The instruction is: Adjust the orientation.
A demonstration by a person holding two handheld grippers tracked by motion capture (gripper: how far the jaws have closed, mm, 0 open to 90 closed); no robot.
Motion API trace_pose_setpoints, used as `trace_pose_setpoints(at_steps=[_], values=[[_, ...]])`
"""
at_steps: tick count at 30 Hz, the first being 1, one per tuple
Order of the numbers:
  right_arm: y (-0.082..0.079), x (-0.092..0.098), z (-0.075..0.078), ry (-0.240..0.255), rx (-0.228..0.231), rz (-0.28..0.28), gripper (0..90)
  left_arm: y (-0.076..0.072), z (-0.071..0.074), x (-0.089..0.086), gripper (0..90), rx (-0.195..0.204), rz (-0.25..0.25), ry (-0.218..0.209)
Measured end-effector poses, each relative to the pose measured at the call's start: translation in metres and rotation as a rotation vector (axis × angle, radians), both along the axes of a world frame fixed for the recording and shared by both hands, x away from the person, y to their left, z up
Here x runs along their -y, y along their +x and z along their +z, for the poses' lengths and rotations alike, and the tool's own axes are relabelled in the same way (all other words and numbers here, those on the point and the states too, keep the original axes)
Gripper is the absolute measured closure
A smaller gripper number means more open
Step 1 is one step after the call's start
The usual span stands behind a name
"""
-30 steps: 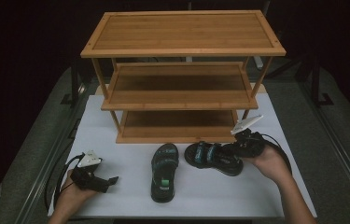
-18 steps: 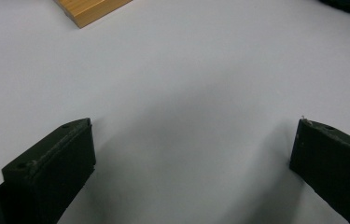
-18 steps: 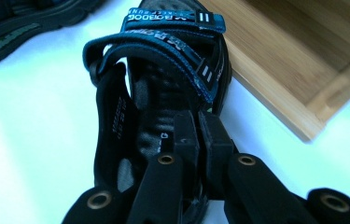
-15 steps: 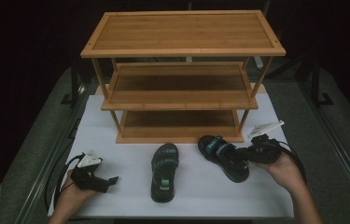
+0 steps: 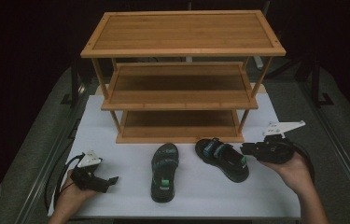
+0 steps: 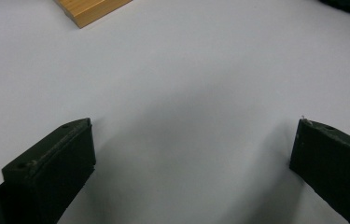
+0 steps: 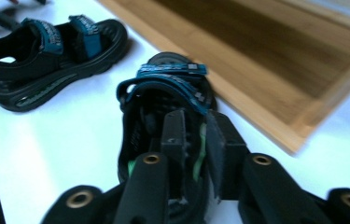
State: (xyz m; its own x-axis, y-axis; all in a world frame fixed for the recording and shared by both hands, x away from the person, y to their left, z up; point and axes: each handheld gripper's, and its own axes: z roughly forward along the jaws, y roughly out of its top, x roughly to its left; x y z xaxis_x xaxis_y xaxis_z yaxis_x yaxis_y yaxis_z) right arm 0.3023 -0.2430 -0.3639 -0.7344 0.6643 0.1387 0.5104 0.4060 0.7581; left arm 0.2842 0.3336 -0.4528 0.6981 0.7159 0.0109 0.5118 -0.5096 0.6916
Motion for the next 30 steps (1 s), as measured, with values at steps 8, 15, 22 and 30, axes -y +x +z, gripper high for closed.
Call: trace_pose_setpoints(at_steps=[8,15,22,30], values=[[-0.013,0.033,-0.03,0.003,-0.021,-0.069,89.5,0.0,0.0,0.0,0.0,-0.002,-0.001,0.002],[-0.006,0.032,-0.066,-0.026,-0.079,-0.045,89.5,0.0,0.0,0.0,0.0,-0.003,-0.001,0.001],[-0.005,0.022,-0.077,-0.038,-0.117,-0.006,89.6,0.0,0.0,0.0,0.0,-0.003,-0.001,0.001],[-0.013,0.015,-0.079,-0.007,-0.154,0.113,89.6,0.0,0.0,0.0,0.0,-0.003,-0.001,0.001]])
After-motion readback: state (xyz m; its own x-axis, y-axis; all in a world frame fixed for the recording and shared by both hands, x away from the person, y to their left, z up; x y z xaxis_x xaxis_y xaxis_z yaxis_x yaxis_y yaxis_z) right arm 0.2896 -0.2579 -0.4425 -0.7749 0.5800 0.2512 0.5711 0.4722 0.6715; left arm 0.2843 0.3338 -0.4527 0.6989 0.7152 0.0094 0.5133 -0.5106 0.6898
